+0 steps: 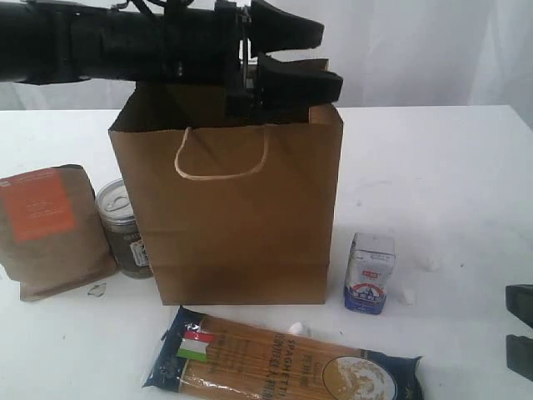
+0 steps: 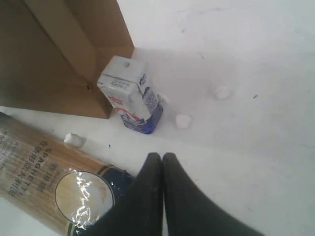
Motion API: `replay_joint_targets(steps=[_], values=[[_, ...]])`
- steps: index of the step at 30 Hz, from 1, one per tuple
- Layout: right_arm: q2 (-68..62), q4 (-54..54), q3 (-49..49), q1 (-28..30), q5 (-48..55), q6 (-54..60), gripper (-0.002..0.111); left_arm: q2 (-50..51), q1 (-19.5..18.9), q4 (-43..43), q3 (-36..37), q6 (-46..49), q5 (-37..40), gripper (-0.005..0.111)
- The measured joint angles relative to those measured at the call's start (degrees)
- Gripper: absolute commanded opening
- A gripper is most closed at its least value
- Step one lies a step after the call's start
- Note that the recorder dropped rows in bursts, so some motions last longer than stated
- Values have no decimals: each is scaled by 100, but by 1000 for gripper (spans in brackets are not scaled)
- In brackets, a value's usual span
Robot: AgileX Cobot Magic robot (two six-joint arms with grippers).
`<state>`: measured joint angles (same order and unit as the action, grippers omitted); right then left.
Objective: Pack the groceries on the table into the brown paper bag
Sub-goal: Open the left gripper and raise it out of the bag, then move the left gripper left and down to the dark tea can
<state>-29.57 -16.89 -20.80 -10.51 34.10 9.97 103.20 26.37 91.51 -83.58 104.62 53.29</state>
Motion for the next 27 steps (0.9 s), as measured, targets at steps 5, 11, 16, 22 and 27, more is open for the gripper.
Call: replay_joint_targets(steps=[5,11,16,22,27], values=[[0,-12,0,0,0,0,0,-444,-394,0,-23,41,-28,105],[0,-33,0,0,0,0,0,-1104,-1169,0,-23,-139,-17,105],[0,-34,0,0,0,0,0,-1680,-1850,-273,-23,-872,54,105],[0,-34,0,0,0,0,0,-2256,-2339,-1528,-23,-1699,26,105],[0,-34,0,0,0,0,0,-2644,-2379,-2312,-23,-2563,-178,103]])
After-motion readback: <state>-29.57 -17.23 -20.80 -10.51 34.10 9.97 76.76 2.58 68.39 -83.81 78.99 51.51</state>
